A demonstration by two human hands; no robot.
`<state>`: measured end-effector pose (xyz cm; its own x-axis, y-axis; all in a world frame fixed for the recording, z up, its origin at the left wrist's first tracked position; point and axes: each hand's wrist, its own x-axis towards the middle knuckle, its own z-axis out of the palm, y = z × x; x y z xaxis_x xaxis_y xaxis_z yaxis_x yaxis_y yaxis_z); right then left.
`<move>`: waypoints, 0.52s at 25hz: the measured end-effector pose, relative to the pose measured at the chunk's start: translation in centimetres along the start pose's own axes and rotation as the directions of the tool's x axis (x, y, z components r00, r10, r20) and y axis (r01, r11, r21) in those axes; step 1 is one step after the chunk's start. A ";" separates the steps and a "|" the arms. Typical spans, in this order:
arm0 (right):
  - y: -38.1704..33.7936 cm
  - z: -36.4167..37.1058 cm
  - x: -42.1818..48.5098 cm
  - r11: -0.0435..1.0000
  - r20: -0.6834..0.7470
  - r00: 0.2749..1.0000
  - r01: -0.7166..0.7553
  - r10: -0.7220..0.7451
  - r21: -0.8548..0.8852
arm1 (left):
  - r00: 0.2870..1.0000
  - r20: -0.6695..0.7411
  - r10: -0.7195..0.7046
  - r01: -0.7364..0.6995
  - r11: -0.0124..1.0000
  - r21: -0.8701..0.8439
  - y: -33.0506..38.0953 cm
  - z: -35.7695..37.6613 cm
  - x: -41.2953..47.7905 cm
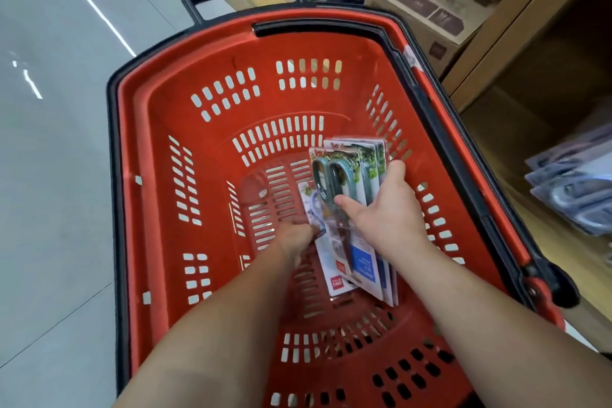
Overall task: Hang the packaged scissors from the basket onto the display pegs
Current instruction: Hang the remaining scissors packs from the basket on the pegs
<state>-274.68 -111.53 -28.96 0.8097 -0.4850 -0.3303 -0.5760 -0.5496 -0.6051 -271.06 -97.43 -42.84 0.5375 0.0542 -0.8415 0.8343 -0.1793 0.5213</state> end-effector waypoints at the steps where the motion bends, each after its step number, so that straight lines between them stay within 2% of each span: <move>1: 0.1 0.0 0.0 1.000 0.001 1.000 0.002 -0.002 -0.003 | 1.000 0.024 -0.002 0.000 0.998 0.068 -0.3 0.5 -0.3; 4: 0.1 0.1 0.1 1.000 -0.008 1.000 0.017 -0.017 -0.008 | 0.997 0.011 0.081 -0.082 0.994 0.070 -0.3 1.1 -0.6; 8: -0.5 -0.5 -0.3 0.999 -0.022 0.999 0.030 -0.031 -0.029 | 0.948 -0.142 0.284 -0.279 0.959 0.060 2.9 -0.3 -2.7; 11: -1.7 -1.7 -1.3 0.996 -0.062 0.994 0.087 -0.089 -0.022 | 0.871 -0.233 0.433 -0.390 0.897 0.209 6.9 -2.2 -6.0; 13: -3.2 -3.1 -2.1 0.990 -0.088 0.988 0.134 -0.129 0.053 | 0.794 -0.230 0.563 -0.476 0.810 0.343 9.5 -4.1 -8.7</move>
<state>-274.91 -110.89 -24.09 0.8642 -0.4682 -0.1846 -0.4558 -0.5726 -0.6815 -267.28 -95.53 -29.97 0.9247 0.1678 -0.3416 0.3781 -0.5076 0.7742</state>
